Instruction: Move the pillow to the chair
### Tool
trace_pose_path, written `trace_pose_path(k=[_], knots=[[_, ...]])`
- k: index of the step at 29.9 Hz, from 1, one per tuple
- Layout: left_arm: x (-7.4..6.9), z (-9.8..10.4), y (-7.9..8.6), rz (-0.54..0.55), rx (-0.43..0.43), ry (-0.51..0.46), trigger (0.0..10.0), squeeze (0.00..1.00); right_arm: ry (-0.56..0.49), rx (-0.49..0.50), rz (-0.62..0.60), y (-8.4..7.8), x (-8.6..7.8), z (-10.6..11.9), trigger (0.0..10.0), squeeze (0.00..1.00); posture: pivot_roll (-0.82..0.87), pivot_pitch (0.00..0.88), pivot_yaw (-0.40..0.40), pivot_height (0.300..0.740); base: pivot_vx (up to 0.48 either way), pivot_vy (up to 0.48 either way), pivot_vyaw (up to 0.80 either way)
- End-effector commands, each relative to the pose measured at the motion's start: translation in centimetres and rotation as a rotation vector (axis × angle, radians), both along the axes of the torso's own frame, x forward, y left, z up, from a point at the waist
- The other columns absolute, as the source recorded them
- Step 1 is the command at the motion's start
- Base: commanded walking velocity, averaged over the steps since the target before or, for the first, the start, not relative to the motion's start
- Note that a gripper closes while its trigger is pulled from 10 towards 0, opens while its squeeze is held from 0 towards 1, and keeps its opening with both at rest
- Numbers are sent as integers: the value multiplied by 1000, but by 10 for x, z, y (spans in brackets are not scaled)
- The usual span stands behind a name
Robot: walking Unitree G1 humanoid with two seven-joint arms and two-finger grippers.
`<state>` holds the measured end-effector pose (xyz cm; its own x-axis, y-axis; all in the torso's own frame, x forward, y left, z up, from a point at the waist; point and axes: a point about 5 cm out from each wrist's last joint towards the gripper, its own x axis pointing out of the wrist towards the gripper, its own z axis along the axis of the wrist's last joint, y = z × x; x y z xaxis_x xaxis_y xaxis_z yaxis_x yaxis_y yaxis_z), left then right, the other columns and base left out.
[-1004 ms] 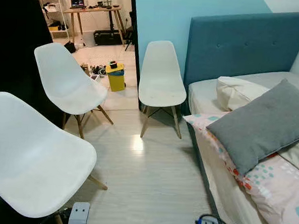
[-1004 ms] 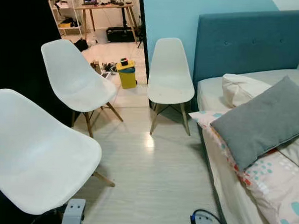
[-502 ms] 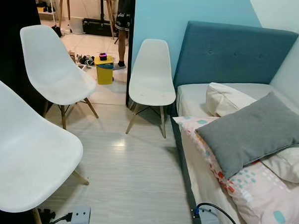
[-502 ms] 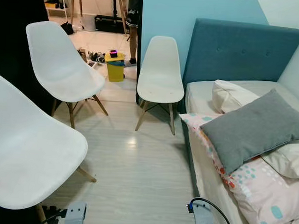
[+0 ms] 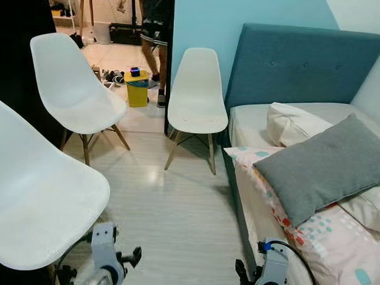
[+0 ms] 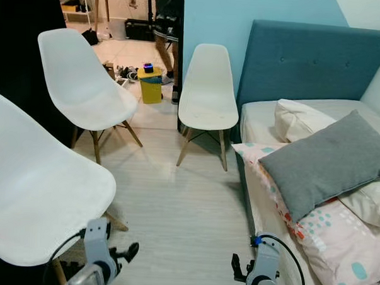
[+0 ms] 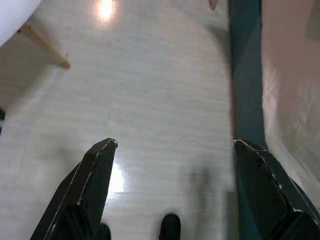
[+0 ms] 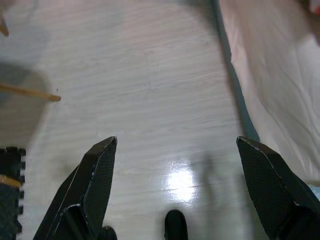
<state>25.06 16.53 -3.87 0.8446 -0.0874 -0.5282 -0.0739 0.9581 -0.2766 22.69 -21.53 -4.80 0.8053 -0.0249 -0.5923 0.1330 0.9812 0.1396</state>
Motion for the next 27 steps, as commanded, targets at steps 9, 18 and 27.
trace_pose_path(k=[9,18,27], knots=[[20,23,12,0,58,-159,10000,0,-124,21,-124,-26,26,26,10000,0,-10,0,-12,740,0,0,0],[24,29,16,14,32,-215,10000,0,-303,48,-117,-34,56,60,10000,0,-10,3,-4,740,318,0,0],[32,38,8,-16,11,-274,10000,0,-550,148,-121,-39,89,109,10000,0,-17,2,10,740,480,0,-486]])
